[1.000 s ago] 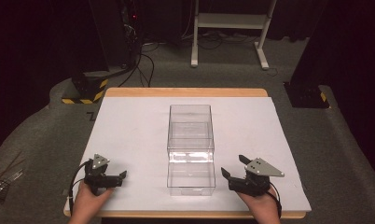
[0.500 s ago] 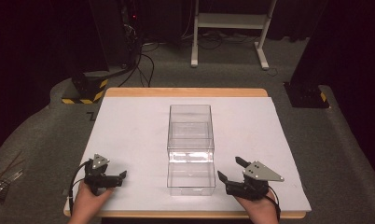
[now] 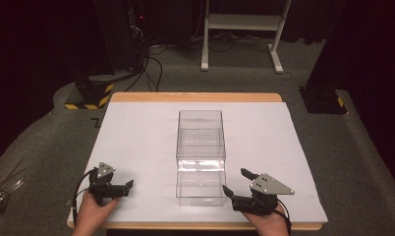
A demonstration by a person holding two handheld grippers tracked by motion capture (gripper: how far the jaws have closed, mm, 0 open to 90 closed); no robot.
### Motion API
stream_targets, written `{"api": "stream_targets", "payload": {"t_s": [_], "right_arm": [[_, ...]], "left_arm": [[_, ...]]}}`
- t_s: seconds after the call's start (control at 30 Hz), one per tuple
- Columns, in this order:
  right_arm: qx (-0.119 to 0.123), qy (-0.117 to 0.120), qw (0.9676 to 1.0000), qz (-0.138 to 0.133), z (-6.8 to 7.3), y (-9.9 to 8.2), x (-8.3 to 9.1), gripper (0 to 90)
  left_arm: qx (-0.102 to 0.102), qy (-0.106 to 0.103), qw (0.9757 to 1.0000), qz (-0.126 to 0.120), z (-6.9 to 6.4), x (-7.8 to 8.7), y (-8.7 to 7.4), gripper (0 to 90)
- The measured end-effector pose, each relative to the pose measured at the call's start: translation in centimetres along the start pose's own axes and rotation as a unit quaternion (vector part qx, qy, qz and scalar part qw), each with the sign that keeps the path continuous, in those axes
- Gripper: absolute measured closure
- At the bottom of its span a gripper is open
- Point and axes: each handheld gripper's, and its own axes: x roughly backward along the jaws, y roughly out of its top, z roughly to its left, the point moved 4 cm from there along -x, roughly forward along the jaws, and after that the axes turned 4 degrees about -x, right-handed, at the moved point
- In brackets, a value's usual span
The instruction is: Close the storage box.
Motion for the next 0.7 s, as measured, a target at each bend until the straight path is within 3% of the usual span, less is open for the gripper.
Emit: {"api": "stream_targets", "payload": {"t_s": [0.7], "right_arm": [[-0.008,0.027,0.9995,0.017,1.0,-1.9,-0.8,21.0]], "left_arm": [[0.000,0.000,1.0000,0.000,0.0,0.0,0.0,1.0]]}}
